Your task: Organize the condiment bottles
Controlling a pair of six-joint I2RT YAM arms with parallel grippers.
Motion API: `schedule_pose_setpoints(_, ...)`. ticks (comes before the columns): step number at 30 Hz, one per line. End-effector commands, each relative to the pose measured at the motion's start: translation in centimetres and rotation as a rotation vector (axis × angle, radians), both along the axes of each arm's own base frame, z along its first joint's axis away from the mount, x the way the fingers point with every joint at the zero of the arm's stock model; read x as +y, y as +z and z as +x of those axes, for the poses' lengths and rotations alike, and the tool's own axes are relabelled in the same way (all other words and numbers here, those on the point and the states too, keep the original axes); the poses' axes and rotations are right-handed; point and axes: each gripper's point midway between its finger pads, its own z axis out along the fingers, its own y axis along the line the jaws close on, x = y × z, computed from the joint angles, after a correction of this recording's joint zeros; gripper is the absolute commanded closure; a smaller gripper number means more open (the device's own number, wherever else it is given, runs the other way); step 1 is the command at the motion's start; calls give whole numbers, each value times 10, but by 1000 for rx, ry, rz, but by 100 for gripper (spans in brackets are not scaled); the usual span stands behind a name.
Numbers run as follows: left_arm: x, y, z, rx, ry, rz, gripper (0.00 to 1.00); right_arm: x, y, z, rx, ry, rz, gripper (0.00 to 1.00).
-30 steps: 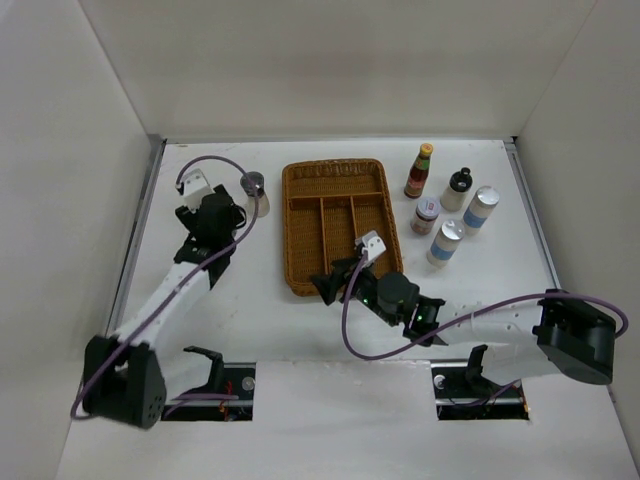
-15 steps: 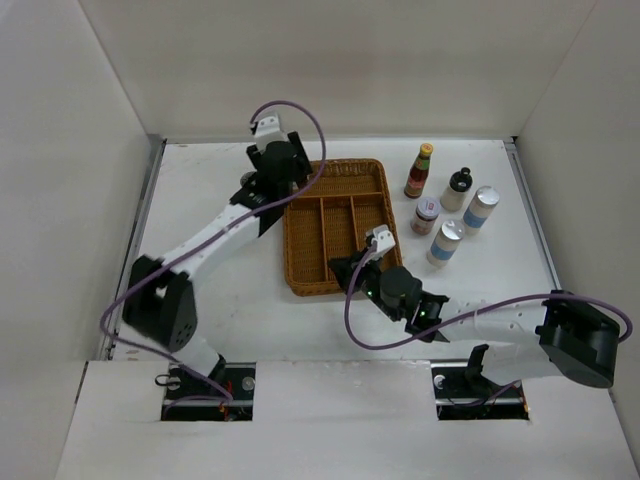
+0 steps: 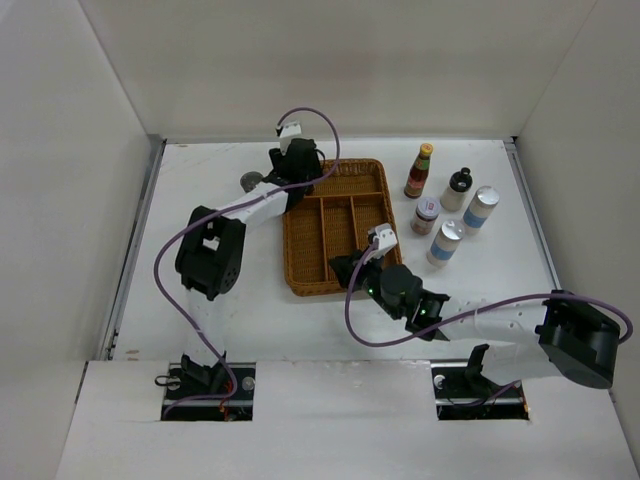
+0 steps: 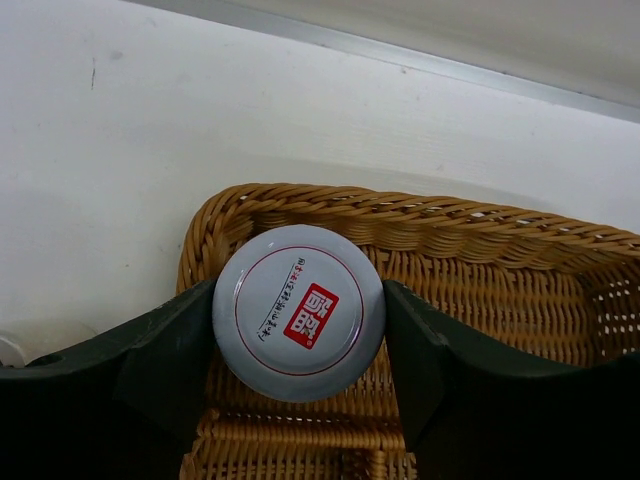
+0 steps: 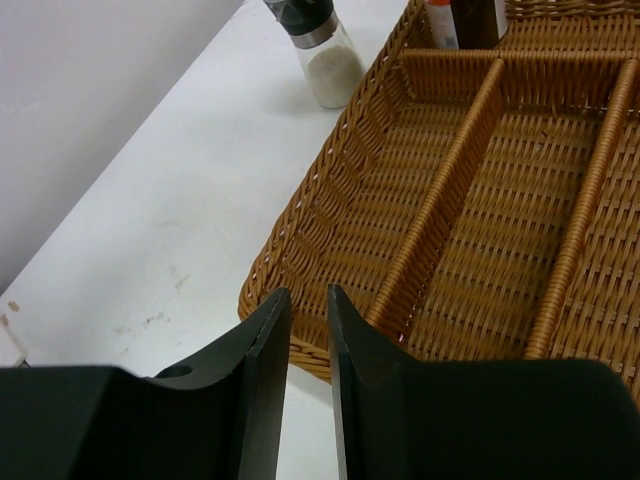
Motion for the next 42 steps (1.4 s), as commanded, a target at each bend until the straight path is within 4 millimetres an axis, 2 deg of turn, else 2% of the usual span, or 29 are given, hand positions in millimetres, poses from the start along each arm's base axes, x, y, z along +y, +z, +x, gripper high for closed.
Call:
schedule_pose_setpoints(1,-3,71,26,-201,21,-86,70,-4,11,5,-14,-21,39,70)
schedule_pose_setpoints(3,-2,54,25,-179,24,-75,65,-8,11,10,-10,-37,45,65)
schedule_pose_setpoints(6,0,39,23,-201,32,-85,54,-9,12,10,-12,-38,46,59)
schedule_pose_setpoints(10,-1,41,17,-223,21,-96,34,-11,13,11,-18,-44,47,46)
schedule_pose_setpoints(14,-6,67,10,-272,3,-124,10,-14,21,10,-41,-44,48,31)
schedule_pose_setpoints(16,-10,90,4,-307,-11,-146,6,-15,23,11,-46,-48,43,27)
schedule_pose_setpoints(19,-15,133,-12,-387,-37,-193,3,-20,38,10,-76,-57,57,23)
schedule_pose_setpoints(21,-16,166,-27,-449,-55,-228,2,-30,51,10,-108,-83,73,24)
schedule_pose_setpoints(23,-15,196,-48,-503,-80,-259,2,-36,67,5,-139,-87,101,32)
schedule_pose_setpoints(25,-9,217,-73,-555,-92,-296,2,-43,87,-1,-171,-92,134,49)
schedule_pose_setpoints(27,2,222,-97,-587,-93,-327,6,-55,107,-3,-189,-125,169,66)
schedule_pose_setpoints(28,6,217,-109,-588,-95,-341,10,-63,113,-2,-186,-158,180,73)
schedule_pose_setpoints(30,14,200,-134,-571,-96,-367,20,-79,118,2,-174,-230,163,79)
schedule_pose_setpoints(32,23,172,-157,-530,-94,-400,29,-99,111,15,-145,-335,83,80)
schedule_pose_setpoints(34,32,140,-180,-481,-79,-441,33,-133,97,34,-98,-502,-16,78)
schedule_pose_setpoints(36,38,113,-198,-442,-72,-475,33,-169,91,48,-66,-663,-102,61)
schedule_pose_setpoints(37,40,102,-205,-425,-73,-486,33,-192,92,53,-57,-762,-139,49)
schedule_pose_setpoints(39,41,82,-217,-397,-85,-487,29,-224,94,57,-47,-891,-207,22)
schedule_pose_setpoints(41,45,70,-223,-391,-89,-482,26,-249,92,61,-28,-965,-266,7)
schedule_pose_setpoints(42,47,68,-224,-394,-88,-481,25,-255,89,62,-18,-975,-282,4)
